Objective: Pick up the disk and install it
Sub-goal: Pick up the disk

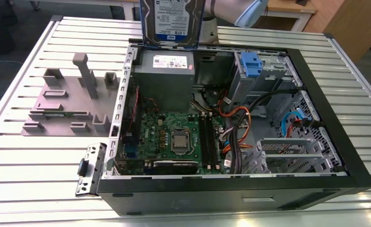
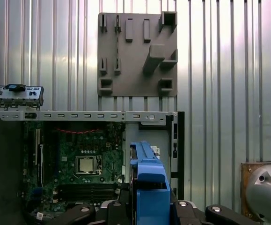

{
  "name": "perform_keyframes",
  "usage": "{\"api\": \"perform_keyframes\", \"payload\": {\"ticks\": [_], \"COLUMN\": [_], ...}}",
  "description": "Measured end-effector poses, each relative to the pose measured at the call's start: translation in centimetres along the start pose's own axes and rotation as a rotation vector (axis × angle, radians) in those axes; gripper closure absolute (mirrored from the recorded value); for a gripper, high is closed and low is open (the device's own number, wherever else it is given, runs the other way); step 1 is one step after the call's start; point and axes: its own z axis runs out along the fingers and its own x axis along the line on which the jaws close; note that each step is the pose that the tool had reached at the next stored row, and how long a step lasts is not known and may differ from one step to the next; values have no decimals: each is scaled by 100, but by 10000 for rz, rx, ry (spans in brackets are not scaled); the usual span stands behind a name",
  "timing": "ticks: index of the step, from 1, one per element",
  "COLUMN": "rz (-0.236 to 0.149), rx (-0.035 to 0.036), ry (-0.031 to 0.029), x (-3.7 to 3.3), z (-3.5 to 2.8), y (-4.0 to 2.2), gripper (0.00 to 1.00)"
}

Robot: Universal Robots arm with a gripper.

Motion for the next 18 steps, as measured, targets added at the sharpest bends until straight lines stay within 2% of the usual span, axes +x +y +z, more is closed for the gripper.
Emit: {"api": "perform_keyframes", "payload": {"ticks": [6, 8, 18], "rz": [1, 1, 1], "rx": [0, 0, 0], "ry": [1, 28, 29], "x": [1, 28, 36], "z": [4, 53, 61], "y": [-15, -134, -150], "gripper": [64, 64, 64]}}
